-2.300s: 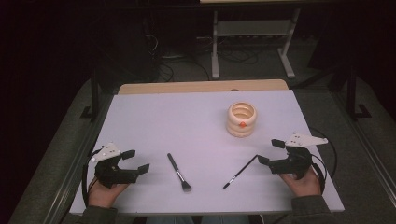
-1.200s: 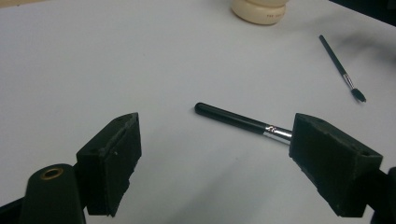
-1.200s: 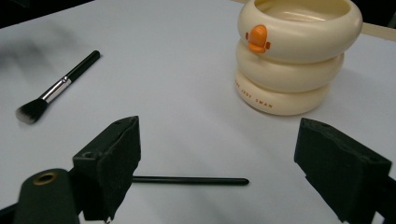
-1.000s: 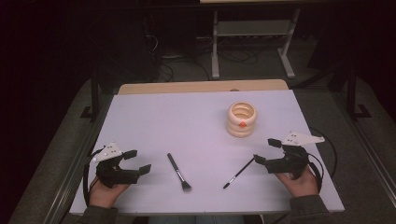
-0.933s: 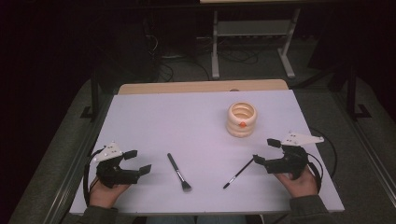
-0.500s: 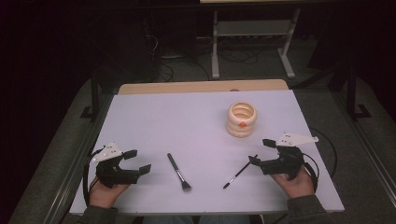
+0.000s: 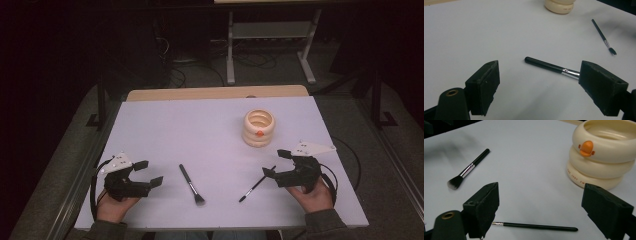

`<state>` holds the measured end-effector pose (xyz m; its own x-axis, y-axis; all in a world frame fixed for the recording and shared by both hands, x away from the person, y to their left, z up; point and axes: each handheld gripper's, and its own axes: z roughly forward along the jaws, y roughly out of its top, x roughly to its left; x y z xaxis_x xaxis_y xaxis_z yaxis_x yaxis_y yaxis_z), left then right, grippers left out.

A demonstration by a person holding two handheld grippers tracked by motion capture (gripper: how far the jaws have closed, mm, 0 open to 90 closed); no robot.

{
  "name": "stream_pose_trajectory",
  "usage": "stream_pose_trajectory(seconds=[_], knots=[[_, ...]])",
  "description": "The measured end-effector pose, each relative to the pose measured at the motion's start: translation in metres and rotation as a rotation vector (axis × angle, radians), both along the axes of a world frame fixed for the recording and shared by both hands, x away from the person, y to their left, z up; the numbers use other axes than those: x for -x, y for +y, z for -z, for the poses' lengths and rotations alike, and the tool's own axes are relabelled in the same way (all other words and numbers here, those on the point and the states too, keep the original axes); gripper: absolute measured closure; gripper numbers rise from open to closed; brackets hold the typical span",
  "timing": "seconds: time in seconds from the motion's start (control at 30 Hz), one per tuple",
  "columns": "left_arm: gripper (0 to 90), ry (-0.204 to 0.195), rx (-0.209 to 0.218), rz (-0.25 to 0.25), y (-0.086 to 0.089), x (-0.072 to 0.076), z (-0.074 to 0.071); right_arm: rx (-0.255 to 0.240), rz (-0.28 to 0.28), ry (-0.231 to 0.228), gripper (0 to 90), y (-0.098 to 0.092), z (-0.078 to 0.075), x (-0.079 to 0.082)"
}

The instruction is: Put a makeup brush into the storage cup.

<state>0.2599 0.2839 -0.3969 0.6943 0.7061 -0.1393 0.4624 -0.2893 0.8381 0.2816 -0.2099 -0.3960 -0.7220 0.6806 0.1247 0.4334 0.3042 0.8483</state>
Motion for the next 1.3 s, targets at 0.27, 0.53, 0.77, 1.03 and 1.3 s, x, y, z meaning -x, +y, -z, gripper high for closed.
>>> stream_pose_trajectory(seconds=[0.27,0.53,0.77,1.03,1.3], knots=[[16.9,-0.002,0.004,-0.005,0.0,0.001,0.0,-0.003,-0.014,0.022,13.6,0.013,-0.005,0.0],[17.0,-0.009,0.006,-0.005,0.001,0.001,-0.001,0.001,-0.025,0.063,13.9,0.032,-0.014,-0.003],[17.0,-0.008,0.016,-0.006,0.0,0.002,-0.001,0.062,-0.042,0.071,14.2,0.066,-0.024,-0.006],[17.0,-0.009,0.008,0.007,0.0,0.002,-0.002,0.122,-0.101,0.102,17.5,0.102,-0.031,-0.013],[17.0,-0.01,0.026,-0.001,0.001,0.002,-0.002,0.139,-0.129,0.142,20.4,0.125,-0.037,-0.023]])
